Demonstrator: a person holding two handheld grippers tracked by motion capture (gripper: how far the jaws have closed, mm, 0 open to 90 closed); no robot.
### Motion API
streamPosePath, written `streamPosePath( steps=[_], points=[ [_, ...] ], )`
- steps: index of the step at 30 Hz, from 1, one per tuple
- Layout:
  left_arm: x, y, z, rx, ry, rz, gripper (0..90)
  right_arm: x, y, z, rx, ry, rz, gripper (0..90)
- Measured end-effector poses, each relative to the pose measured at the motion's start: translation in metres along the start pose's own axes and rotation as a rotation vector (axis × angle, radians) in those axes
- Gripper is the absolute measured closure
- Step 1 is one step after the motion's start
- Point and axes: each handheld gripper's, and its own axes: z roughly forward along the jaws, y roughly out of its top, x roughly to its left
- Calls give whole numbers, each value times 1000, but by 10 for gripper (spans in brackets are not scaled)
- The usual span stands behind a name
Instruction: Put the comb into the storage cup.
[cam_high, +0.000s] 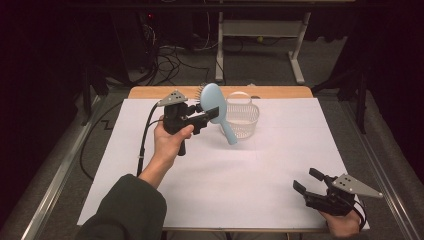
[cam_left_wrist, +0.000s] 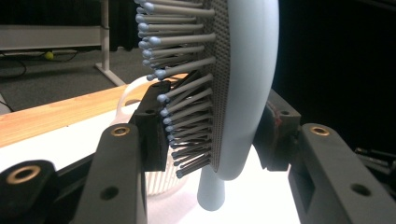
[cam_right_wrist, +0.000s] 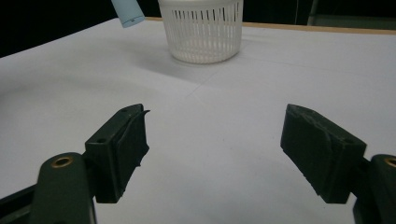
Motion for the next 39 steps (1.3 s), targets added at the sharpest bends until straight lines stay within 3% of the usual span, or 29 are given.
streamPosePath(
  steps=[18,31,39],
  points=[
    [-4,30,29,-11,6,13,534,0,0,1,-10,17,14,226],
    [0,43,52,-19,79,5,531,1,0,1,-13,23,13,226],
    [8,46,63,-36,89,-29,531,0,0,0,-15,24,19,226]
  ],
)
